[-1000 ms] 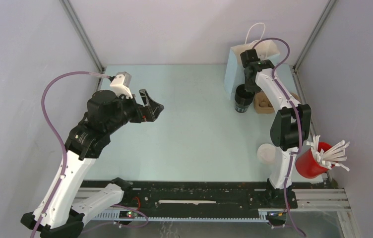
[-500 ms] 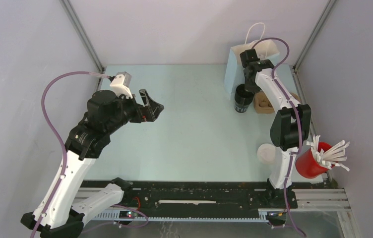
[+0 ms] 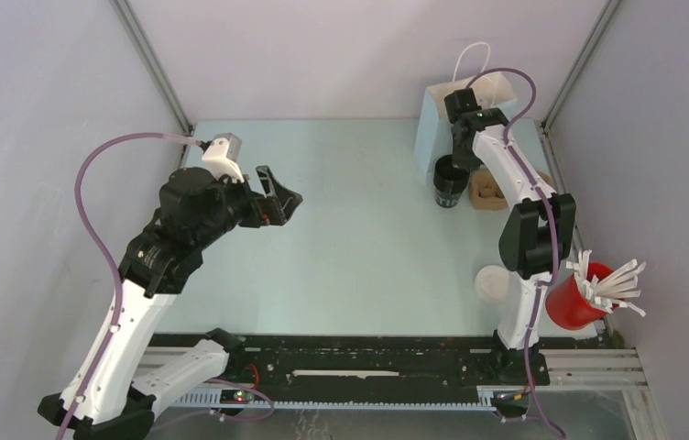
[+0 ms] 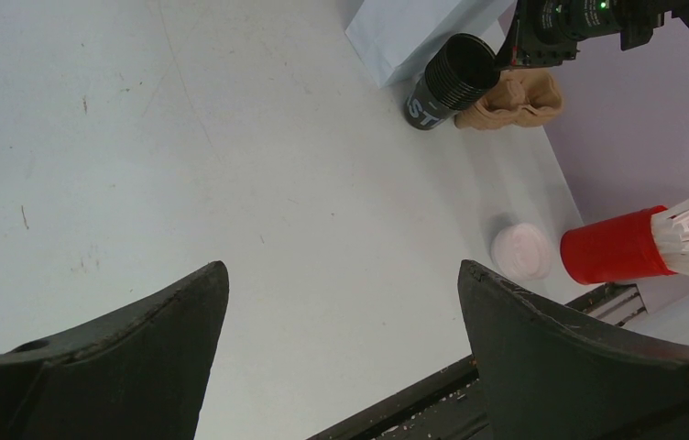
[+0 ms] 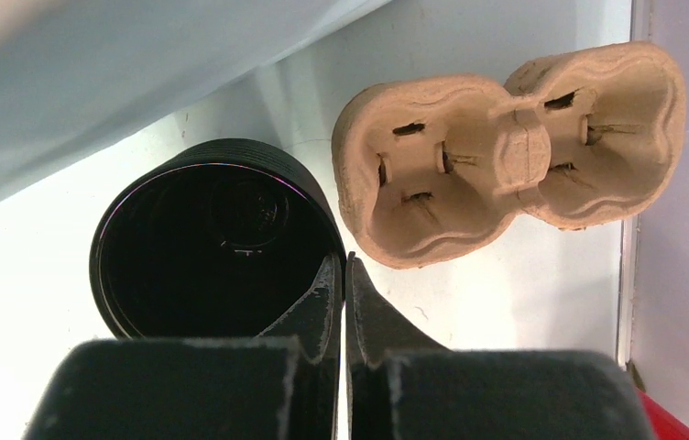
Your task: Pack the takeout coffee
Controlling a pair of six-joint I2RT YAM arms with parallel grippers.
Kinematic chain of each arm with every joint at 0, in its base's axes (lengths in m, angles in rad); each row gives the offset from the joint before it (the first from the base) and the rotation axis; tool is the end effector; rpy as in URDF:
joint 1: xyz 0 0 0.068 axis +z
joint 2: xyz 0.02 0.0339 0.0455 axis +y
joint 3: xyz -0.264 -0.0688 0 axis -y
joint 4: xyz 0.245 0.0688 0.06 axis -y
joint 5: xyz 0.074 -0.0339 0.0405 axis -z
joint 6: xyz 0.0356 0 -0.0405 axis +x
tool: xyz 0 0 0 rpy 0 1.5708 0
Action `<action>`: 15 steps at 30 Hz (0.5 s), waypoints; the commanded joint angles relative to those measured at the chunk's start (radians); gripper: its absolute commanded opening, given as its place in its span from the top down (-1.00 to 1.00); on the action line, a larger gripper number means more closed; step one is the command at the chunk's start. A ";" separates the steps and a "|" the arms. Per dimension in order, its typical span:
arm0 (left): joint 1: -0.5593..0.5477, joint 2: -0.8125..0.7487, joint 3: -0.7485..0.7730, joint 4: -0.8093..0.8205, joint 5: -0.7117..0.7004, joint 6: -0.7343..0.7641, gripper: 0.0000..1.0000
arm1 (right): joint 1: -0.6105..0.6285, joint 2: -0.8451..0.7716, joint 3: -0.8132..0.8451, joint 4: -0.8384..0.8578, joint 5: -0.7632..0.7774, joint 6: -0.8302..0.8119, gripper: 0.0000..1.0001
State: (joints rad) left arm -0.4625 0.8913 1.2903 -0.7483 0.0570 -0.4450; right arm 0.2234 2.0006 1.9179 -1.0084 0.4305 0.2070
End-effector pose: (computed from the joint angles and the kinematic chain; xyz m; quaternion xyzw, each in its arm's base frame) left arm 0.1418 -0.0730 0.4318 0.0235 0.8187 -0.2723 0.5050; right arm 0.4209 0.0804 0.2987 0.0430 0.9493 -0.1531 0.2710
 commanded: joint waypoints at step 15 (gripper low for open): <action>-0.005 -0.026 -0.021 0.020 0.018 0.000 -1.00 | -0.063 -0.126 0.001 0.006 -0.155 0.050 0.96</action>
State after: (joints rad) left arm -0.4625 0.8803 1.2903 -0.7486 0.0574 -0.4450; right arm 0.1871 1.9625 1.9179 -1.0214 0.3405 0.2234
